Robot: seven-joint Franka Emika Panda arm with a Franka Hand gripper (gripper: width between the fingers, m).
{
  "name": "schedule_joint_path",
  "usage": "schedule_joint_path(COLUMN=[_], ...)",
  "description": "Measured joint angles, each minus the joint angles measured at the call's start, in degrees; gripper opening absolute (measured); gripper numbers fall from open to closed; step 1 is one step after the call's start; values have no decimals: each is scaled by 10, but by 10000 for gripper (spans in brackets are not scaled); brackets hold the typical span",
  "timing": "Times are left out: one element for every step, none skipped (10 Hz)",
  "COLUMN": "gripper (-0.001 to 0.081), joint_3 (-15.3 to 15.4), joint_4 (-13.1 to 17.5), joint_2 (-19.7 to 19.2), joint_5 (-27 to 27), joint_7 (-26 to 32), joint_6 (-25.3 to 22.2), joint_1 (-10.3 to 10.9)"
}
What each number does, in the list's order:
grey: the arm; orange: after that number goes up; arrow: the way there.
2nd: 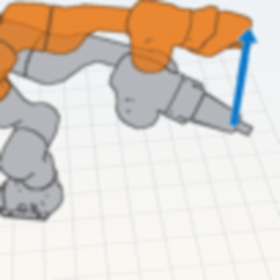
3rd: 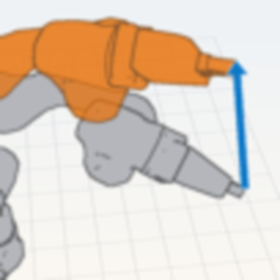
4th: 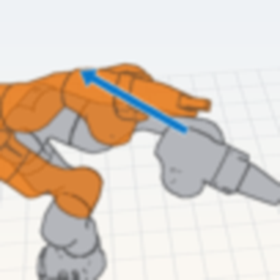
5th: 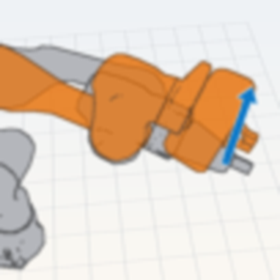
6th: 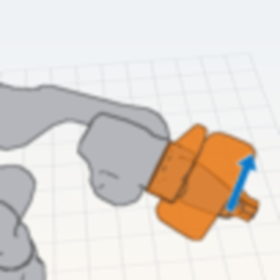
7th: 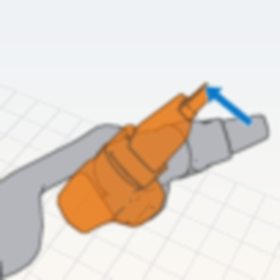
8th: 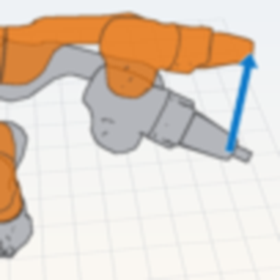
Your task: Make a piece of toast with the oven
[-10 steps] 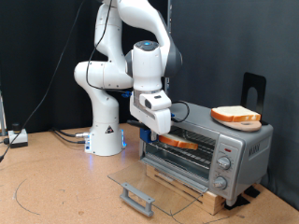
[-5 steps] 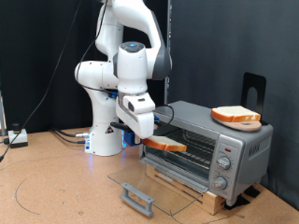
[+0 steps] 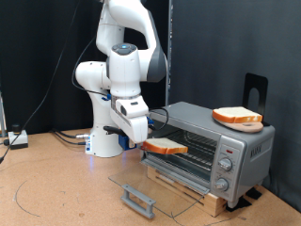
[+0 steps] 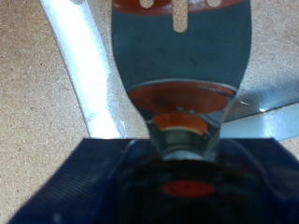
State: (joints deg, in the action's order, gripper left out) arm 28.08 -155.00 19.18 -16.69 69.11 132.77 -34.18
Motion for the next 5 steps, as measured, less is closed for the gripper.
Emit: schedule_joint_path(gripper=[393,393,393,393,393], joint_3=[0,2,6,11,18], joint_4=[0,0,-1,-5,-11], joint_2=[0,0,0,1,4], joint_5=[0,0,-1,-4,-12], joint_7=[3,6,6,6,6], joint_6=[0,-1,-1,-1,-1], joint_1=[0,2,6,14,25])
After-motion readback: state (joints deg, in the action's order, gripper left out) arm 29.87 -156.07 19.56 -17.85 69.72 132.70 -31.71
